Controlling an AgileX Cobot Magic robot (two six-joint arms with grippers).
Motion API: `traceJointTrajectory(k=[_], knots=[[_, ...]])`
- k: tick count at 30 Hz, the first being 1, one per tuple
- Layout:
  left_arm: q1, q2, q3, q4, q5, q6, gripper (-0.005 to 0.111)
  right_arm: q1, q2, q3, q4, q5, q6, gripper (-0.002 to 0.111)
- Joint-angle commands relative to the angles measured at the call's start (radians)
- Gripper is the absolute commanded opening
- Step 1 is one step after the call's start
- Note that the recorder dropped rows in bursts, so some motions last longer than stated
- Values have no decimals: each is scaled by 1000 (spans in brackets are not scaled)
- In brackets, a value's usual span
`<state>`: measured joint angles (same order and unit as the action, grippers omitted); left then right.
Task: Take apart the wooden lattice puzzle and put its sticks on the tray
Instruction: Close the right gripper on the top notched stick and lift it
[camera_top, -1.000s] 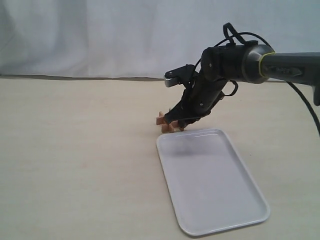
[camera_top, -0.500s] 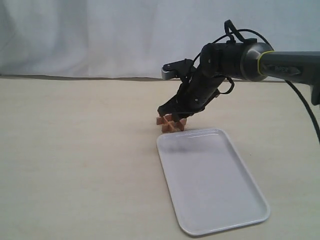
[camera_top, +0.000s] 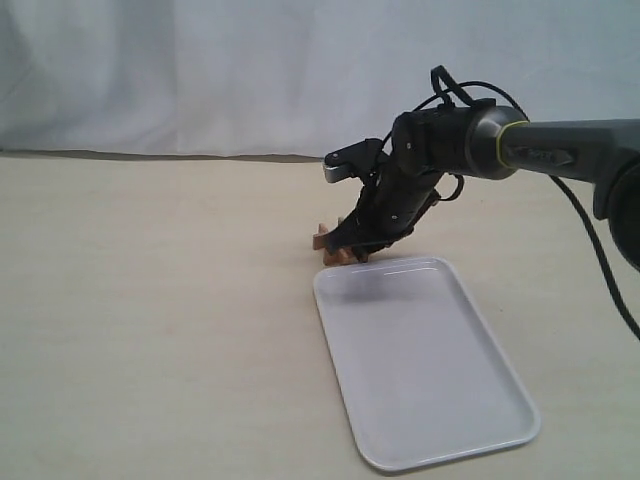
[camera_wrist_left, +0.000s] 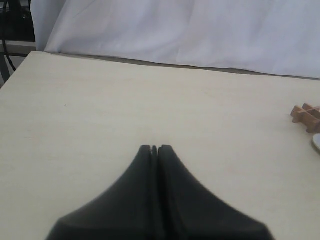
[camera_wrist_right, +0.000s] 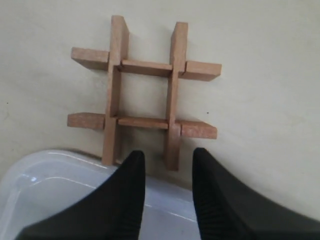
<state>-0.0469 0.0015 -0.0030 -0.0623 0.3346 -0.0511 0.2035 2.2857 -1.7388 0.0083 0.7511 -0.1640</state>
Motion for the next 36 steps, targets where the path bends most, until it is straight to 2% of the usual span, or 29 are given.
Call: traceJointTrajectory(k=[1, 10, 13, 18, 36], knots=[[1, -2, 3, 0, -12, -5, 0, -4, 15, -4, -8, -24, 7, 32], [1, -2, 3, 2, -12, -5, 0, -4, 19, -4, -16, -69, 22, 31], [1, -2, 3, 2, -12, -5, 0, -4, 20, -4, -16, -69, 22, 24], [1, -2, 3, 2, -12, -5, 0, -4, 27, -4, -16, -69, 18, 5], [1, -2, 3, 2, -12, -5, 0, -4, -51, -4, -8, -43, -38, 5]])
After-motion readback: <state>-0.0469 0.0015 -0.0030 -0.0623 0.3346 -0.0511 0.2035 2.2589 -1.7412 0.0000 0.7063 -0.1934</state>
